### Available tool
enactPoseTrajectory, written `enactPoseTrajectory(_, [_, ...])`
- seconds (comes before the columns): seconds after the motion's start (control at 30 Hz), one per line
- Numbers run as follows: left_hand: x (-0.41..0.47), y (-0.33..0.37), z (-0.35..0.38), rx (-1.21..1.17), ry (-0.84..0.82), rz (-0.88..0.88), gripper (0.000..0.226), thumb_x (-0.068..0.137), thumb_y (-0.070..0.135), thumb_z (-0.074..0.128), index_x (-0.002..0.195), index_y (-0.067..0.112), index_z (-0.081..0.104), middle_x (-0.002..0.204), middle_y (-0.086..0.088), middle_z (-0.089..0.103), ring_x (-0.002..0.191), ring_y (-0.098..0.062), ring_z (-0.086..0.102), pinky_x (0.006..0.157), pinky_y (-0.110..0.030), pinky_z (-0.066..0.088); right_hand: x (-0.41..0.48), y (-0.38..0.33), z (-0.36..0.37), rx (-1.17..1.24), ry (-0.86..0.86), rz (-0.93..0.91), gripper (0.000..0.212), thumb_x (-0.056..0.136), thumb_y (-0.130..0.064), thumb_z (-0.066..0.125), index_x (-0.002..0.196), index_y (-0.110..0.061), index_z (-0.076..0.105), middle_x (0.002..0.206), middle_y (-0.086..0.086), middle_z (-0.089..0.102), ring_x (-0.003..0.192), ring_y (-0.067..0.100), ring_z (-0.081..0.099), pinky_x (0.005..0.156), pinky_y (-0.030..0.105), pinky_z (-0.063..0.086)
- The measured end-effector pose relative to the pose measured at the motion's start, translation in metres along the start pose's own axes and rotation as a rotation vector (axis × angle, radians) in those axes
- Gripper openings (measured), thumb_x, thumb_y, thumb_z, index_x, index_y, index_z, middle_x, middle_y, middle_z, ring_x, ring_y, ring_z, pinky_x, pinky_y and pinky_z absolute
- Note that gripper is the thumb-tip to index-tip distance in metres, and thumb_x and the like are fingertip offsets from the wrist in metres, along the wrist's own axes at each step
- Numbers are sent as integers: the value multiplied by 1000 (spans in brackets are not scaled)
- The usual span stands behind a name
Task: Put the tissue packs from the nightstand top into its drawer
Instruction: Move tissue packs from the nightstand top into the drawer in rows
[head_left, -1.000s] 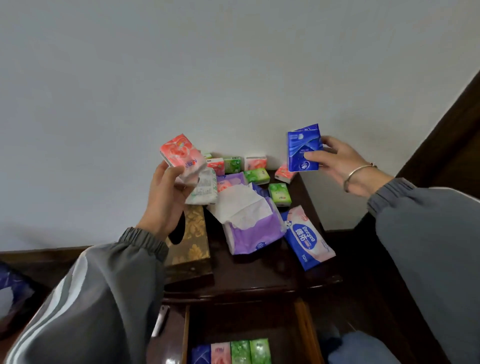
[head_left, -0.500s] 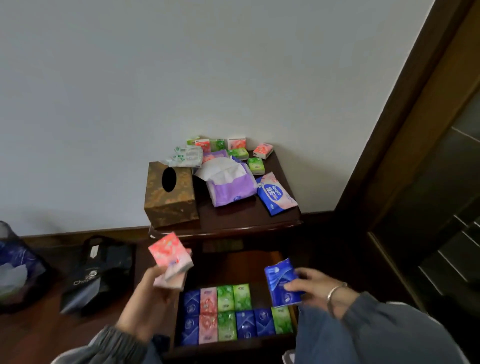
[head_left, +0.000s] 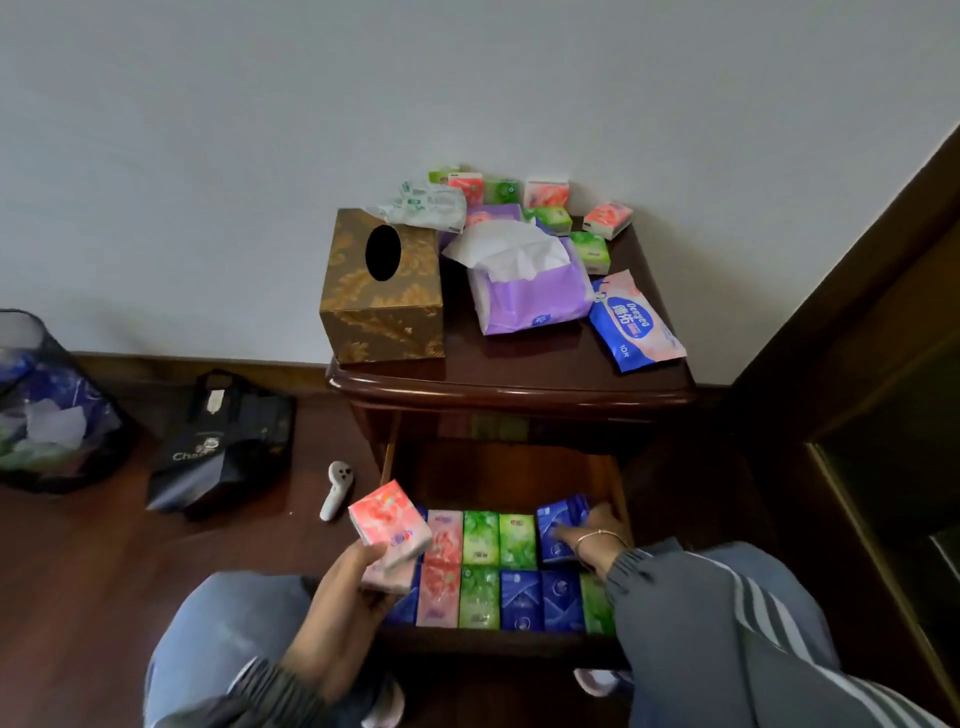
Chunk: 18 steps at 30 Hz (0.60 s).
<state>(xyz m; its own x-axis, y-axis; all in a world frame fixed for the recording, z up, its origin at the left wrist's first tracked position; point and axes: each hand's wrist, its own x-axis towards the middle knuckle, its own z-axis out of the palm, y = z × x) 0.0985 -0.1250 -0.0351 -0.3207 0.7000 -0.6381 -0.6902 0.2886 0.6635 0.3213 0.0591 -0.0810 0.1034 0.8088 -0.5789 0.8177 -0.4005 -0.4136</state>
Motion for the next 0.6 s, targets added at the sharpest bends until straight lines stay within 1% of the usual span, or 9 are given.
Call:
enactPoseTrajectory(0.07, [6, 1, -1, 6, -13, 14, 32, 89, 20, 53, 114, 5, 64, 108, -15, 70, 90, -21, 63, 86, -37, 46, 8, -2, 11, -16, -32, -26, 68, 76, -30, 73, 128, -3, 38, 130, 18, 54, 116, 35, 54, 92, 35, 45])
enactPoseTrajectory(0.17, [17, -1, -4, 11, -7, -6, 34, 89, 20, 53, 118, 3, 61, 111, -18, 66, 93, -23, 59, 89, -38, 43, 22, 3, 19, -45, -143, -5, 66, 83, -32, 67, 134, -3, 38, 138, 16, 48, 124, 32, 49, 97, 33, 41])
enactPoseTrajectory(0.2, [20, -2, -4, 17, -12, -14, 35, 88, 20, 54, 117, 3, 61, 111, -18, 66, 92, -23, 59, 89, -38, 43, 26, 6, 20, -63, -201, -6, 63, 85, -32, 64, 135, -3, 39, 139, 16, 47, 125, 32, 49, 100, 32, 41])
enactPoseTrajectory(0.27, [25, -3, -5, 22, -12, -21, 35, 87, 21, 56, 116, 3, 63, 111, -17, 68, 90, -21, 63, 85, -36, 47, 33, 14, 22, -84, -301, -20, 54, 88, -30, 60, 133, -4, 46, 136, 16, 51, 121, 31, 52, 102, 38, 42])
enactPoseTrajectory(0.33, [30, -4, -5, 41, -22, -5, 31, 85, 22, 57, 110, 8, 68, 109, -15, 70, 87, -18, 67, 77, -32, 52, 37, 17, 23, -127, -350, -46, 50, 91, -31, 57, 133, -5, 47, 136, 17, 51, 122, 31, 51, 103, 39, 41])
enactPoseTrajectory(0.4, [33, -6, -3, 85, -43, 9, 28, 82, 24, 59, 104, 13, 71, 107, -12, 72, 86, -16, 69, 69, -28, 54, 40, 16, 19, -249, -354, -72, 52, 93, -35, 51, 135, -5, 45, 141, 17, 47, 126, 30, 47, 105, 35, 39])
enactPoseTrajectory(0.47, [34, -7, -1, 119, -57, 18, 31, 77, 29, 62, 103, 16, 72, 108, -10, 72, 88, -15, 70, 65, -25, 55, 43, 14, 16, -334, -270, -71, 50, 95, -38, 47, 132, -4, 49, 138, 18, 48, 124, 32, 48, 100, 33, 40])
enactPoseTrajectory(0.53, [35, -8, -1, 127, -68, 19, 39, 70, 33, 66, 104, 15, 72, 110, -12, 72, 92, -19, 70, 64, -24, 57, 46, 16, 17, -325, -221, -90, 43, 95, -33, 48, 125, -3, 55, 131, 18, 55, 117, 32, 54, 95, 33, 42])
enactPoseTrajectory(0.6, [35, -8, -2, 130, -69, 17, 42, 66, 35, 68, 102, 13, 71, 108, -14, 72, 90, -20, 70, 63, -24, 57, 46, 20, 22, -255, -236, -137, 37, 94, -27, 52, 126, -7, 53, 128, 15, 58, 115, 31, 56, 93, 33, 44])
